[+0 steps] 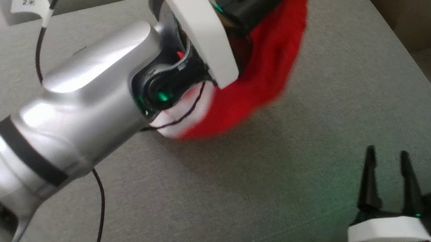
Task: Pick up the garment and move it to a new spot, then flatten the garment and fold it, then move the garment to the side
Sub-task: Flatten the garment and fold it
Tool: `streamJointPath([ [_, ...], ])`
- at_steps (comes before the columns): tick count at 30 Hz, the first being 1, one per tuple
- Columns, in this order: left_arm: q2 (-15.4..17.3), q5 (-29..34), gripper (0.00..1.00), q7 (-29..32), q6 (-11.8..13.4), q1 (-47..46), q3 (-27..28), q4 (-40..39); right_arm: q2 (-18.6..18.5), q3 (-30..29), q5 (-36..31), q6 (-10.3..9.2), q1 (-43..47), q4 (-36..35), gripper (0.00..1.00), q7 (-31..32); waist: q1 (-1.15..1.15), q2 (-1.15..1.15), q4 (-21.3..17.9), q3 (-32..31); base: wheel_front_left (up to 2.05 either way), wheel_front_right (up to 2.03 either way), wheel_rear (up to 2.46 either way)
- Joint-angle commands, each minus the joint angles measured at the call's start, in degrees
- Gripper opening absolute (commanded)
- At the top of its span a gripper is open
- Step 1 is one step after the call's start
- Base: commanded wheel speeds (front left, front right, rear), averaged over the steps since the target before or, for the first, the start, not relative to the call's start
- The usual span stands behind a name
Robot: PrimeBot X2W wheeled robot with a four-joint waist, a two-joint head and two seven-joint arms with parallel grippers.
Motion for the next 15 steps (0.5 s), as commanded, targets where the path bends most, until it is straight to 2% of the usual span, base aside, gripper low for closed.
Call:
streamJointPath([
  [1, 2.80, -1.07, 0.00, 0.01, -0.36, -2.17, 1.83, -2.55, -0.14, 0.73, -0.58, -0.05, -1.72, -1.79, 1.00, -0.98, 0.00, 0.00, 0.94, -0.42, 0.00, 0.00, 0.00],
  [8, 9.67, -8.07, 0.00, 1.82, -0.21, 10.58, -1.62, -12.68, -0.14, -2.87, -2.82, -0.05, 0.14, -3.25, 1.00, -0.83, 0.00, 0.00, 8.79, -1.00, 0.00, 0.00, 0.00],
  [15, 19.29, -7.87, 0.00, -0.22, 3.77, 25.35, -4.92, -15.58, -0.14, -2.45, -3.02, -0.05, 2.85, -5.44, 1.00, 2.26, 0.00, 0.00, 16.82, -0.19, 0.00, 0.00, 0.00],
])
